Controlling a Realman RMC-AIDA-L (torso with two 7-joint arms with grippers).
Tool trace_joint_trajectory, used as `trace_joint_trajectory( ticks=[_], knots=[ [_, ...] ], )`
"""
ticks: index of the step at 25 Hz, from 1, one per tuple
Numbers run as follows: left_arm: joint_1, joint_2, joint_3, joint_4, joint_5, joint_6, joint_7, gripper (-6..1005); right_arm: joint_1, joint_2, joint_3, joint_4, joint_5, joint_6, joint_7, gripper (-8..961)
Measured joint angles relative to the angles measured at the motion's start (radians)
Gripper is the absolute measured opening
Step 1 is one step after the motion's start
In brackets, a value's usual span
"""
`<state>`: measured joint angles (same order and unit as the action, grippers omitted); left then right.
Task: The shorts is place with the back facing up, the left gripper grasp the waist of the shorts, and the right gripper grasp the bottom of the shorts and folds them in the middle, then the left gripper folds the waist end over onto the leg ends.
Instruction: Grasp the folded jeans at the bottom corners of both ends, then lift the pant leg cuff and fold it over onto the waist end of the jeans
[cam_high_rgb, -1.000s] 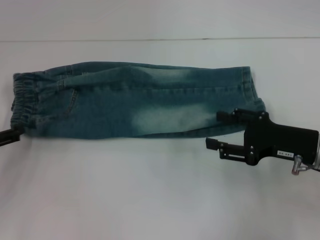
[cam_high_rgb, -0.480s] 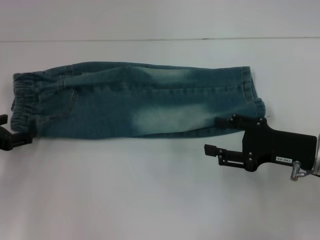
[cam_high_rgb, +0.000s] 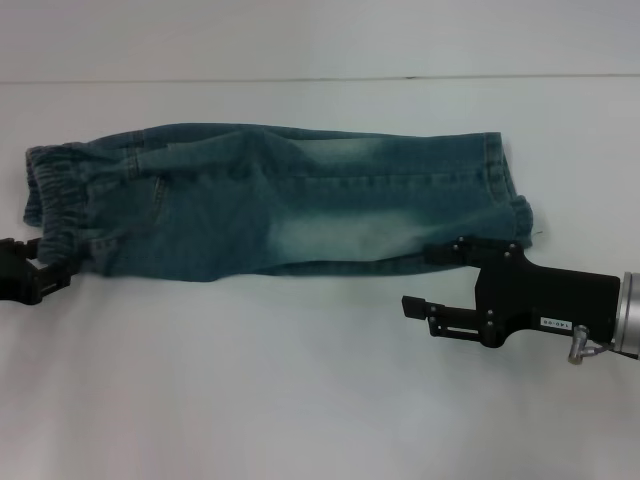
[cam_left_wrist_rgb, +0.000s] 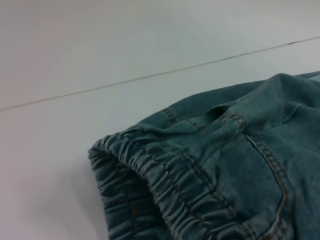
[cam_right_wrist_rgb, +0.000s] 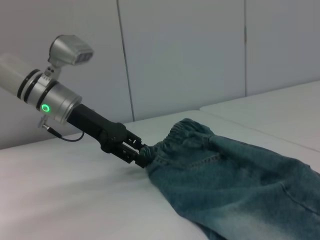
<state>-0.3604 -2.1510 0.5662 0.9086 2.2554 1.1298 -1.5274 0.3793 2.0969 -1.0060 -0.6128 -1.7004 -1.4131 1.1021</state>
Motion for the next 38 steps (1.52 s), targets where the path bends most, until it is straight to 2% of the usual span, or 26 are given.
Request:
trace_joint_trajectory(
  ticks=[8,14,18,22,25,28,30,33,38],
  knots=[
    [-0.015,0.010,-0.003,0.004,0.001,0.083,-0.026,376,0.001,0.000,-0.002,0.002,0.005,0.002,0.001,759],
    [-0.032,0.012,0.007,0.041,0.025,0.133,-0.091,163,0.005,0.000,0.004,0.002,0.009,0.002,0.001,741],
    [-0.044,0.013,0.027,0.092,0.031,0.171,-0.162,138,0.016,-0.002,0.009,0.005,0.011,0.006,0.003,718],
    [-0.046,0.009,0.027,0.141,0.031,0.191,-0.176,112,0.023,-0.002,0.009,0.007,0.024,0.021,-0.012,576],
    [-0.049,0.007,0.026,0.189,0.028,0.217,-0.199,96,0.027,-0.001,0.010,0.026,0.092,0.059,-0.036,469],
    [-0.058,0.011,0.024,0.227,0.021,0.248,-0.230,85,0.044,0.000,0.003,0.045,0.153,0.121,-0.058,316],
    [-0.064,0.012,0.024,0.256,0.021,0.261,-0.259,84,0.073,0.002,0.000,0.087,0.197,0.178,-0.091,214],
    [-0.079,0.016,0.025,0.302,0.021,0.290,-0.310,84,0.134,0.003,-0.001,0.185,0.282,0.255,-0.165,160],
    [-0.122,0.025,0.024,0.341,0.018,0.333,-0.366,82,0.279,0.012,0.002,0.406,0.482,0.393,-0.408,70]
  ],
)
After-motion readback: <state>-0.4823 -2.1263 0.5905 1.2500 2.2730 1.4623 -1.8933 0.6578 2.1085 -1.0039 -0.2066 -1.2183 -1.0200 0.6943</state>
